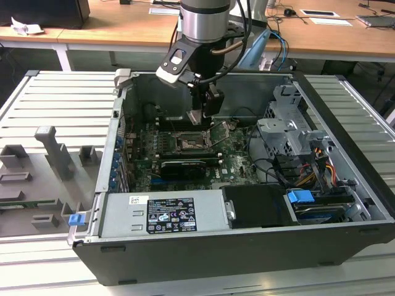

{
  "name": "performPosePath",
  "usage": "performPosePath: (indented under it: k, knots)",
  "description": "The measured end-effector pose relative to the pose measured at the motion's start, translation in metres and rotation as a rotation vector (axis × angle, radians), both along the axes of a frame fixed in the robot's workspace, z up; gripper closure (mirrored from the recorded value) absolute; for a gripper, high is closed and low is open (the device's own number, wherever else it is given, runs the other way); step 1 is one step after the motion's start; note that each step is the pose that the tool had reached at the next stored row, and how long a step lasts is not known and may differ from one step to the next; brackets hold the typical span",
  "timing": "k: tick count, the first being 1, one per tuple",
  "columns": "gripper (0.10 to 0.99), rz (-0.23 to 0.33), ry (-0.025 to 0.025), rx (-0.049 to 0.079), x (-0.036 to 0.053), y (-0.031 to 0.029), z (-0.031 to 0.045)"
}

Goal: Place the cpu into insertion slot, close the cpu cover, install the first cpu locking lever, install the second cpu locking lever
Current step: 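Place the cpu into insertion slot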

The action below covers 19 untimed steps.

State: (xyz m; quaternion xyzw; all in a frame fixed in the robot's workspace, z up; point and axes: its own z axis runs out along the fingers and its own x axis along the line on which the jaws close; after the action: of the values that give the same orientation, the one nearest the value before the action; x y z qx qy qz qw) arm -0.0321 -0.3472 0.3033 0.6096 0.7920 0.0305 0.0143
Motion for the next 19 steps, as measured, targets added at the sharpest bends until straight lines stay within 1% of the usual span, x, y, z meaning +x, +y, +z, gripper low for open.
performPosePath:
  k: [3, 8, 12, 16, 17, 19]
  knots:
    - [0.557, -0.021, 0.0000, 0.000, -0.0004, 0.0000, -0.0018]
    - [0.557, -0.034, 0.0000, 0.000, -0.0004, 0.0000, -0.0044]
    - [0.557, -0.069, 0.0000, -0.001, -0.0004, 0.0001, -0.0074]
    - [0.557, -0.126, 0.0001, -0.001, -0.0004, 0.0001, -0.0103]
    - [0.557, -0.154, 0.0001, -0.001, -0.0004, 0.0001, -0.0118]
    - [0.557, -0.184, 0.0001, -0.001, -0.0004, 0.0001, -0.0129]
